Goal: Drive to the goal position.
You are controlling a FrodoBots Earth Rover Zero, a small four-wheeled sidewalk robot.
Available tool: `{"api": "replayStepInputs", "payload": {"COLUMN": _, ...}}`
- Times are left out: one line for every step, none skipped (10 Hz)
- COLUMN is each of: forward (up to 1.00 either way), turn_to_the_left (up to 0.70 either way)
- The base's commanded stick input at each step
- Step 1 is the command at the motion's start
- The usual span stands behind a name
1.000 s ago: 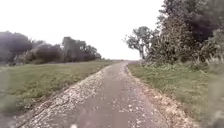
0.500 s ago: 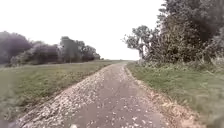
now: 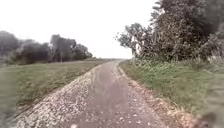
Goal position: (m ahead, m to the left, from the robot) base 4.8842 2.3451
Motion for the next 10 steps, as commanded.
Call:
{"api": "replayStepInputs", "payload": {"forward": 0.7, "turn_to_the_left": 0.0}}
{"api": "replayStepInputs", "payload": {"forward": 0.7, "turn_to_the_left": 0.0}}
{"api": "replayStepInputs", "payload": {"forward": 0.7, "turn_to_the_left": 0.0}}
{"api": "replayStepInputs", "payload": {"forward": 0.7, "turn_to_the_left": 0.0}}
{"api": "replayStepInputs", "payload": {"forward": 0.7, "turn_to_the_left": 0.0}}
{"api": "replayStepInputs", "payload": {"forward": 0.7, "turn_to_the_left": 0.0}}
{"api": "replayStepInputs", "payload": {"forward": 0.7, "turn_to_the_left": 0.0}}
{"api": "replayStepInputs", "payload": {"forward": 0.7, "turn_to_the_left": 0.0}}
{"api": "replayStepInputs", "payload": {"forward": 0.7, "turn_to_the_left": 0.0}}
{"api": "replayStepInputs", "payload": {"forward": 0.7, "turn_to_the_left": 0.0}}
